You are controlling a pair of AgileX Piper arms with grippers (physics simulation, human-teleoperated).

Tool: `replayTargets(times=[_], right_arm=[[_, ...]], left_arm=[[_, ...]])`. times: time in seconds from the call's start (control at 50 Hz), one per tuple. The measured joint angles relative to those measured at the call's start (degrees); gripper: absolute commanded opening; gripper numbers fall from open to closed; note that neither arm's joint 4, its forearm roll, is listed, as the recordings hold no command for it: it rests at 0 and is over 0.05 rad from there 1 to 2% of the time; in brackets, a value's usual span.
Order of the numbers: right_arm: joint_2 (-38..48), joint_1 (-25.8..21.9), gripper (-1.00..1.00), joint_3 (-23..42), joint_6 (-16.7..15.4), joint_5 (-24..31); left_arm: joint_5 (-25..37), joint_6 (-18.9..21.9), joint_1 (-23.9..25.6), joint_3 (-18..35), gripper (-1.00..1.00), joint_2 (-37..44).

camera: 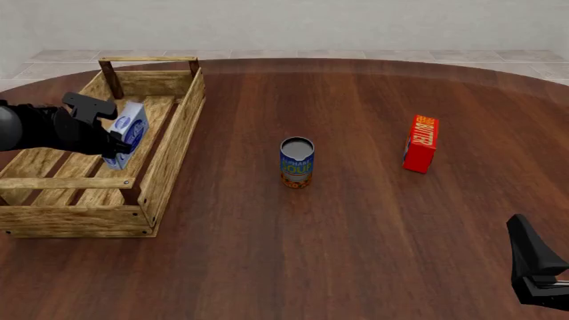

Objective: Pick up the cream cheese and put it in the tray.

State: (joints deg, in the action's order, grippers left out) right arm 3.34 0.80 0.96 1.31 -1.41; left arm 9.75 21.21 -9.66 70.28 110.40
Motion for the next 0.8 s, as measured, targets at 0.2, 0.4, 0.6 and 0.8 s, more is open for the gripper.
replayTargets(times=[0.2,0.4,0.6,0.8], right_arm=[[-0.26,-0.02,1.00,0.01,0.01,0.25],[-0.53,-0.03,1.00,-0.06,0.04,0.44],[-0.92,-0.03,1.00,0.07,0.07,0.94],[-1.02,-0.04,1.00,0.22,0.09,1.18]], left_arm=[[-0.47,0.02,0.33,0.33,-1.00,0.34],[-0.44,0.05,0.51,1.20,-1.00,1.00],[-0.32,0.31,0.35,1.34,1.00,1.71],[0.06,1.40,0.17,0.97,1.00,2.94]])
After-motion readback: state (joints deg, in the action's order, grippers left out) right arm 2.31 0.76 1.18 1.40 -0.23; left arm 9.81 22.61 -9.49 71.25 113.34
